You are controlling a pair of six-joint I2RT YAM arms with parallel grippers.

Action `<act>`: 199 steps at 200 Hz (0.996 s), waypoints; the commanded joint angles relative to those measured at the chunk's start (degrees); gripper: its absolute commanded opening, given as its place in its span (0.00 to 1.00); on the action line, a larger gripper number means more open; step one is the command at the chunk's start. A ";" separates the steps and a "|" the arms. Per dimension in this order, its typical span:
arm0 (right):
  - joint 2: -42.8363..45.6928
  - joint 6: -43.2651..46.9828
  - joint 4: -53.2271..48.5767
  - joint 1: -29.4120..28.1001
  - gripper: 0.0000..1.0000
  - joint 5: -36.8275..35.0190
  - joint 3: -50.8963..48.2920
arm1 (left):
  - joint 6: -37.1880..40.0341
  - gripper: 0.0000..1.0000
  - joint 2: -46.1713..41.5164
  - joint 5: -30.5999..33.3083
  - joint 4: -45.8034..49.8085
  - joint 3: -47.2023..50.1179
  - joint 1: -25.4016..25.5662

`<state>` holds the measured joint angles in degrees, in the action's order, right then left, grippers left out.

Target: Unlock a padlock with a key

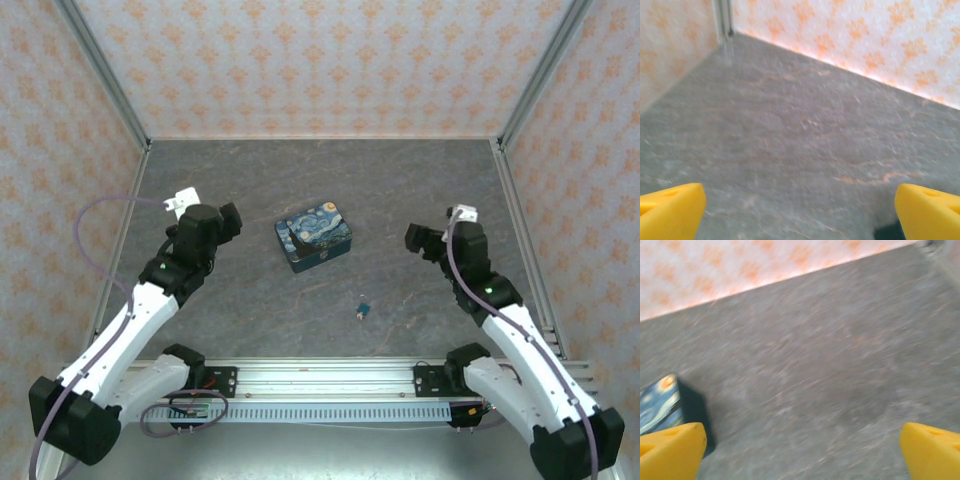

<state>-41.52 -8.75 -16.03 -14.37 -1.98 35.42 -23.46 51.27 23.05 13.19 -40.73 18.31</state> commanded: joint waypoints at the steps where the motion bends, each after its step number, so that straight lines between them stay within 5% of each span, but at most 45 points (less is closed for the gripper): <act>1: 1.22 4.66 8.12 3.86 0.99 -5.74 -4.38 | 10.63 0.98 -1.26 8.46 -13.90 5.35 -0.64; 50: -5.90 5.18 32.18 10.94 0.99 -2.88 -15.20 | 14.79 1.00 3.25 8.47 -18.59 9.17 -3.54; 123: -27.57 10.44 61.86 13.76 0.99 1.96 -21.45 | 16.39 1.00 11.02 1.59 -34.36 17.00 -8.71; 180: -45.93 11.89 73.98 13.83 0.99 5.21 -17.95 | 22.83 1.00 25.23 -1.69 -53.15 19.28 -10.79; 199: -45.11 11.96 61.29 13.92 0.99 4.87 -12.44 | 21.98 1.00 30.11 -5.90 -57.81 19.46 -13.19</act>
<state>-86.70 2.28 49.19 -0.91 2.17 17.02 -3.31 76.79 21.45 -32.84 -22.28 7.66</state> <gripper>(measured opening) 0.993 0.999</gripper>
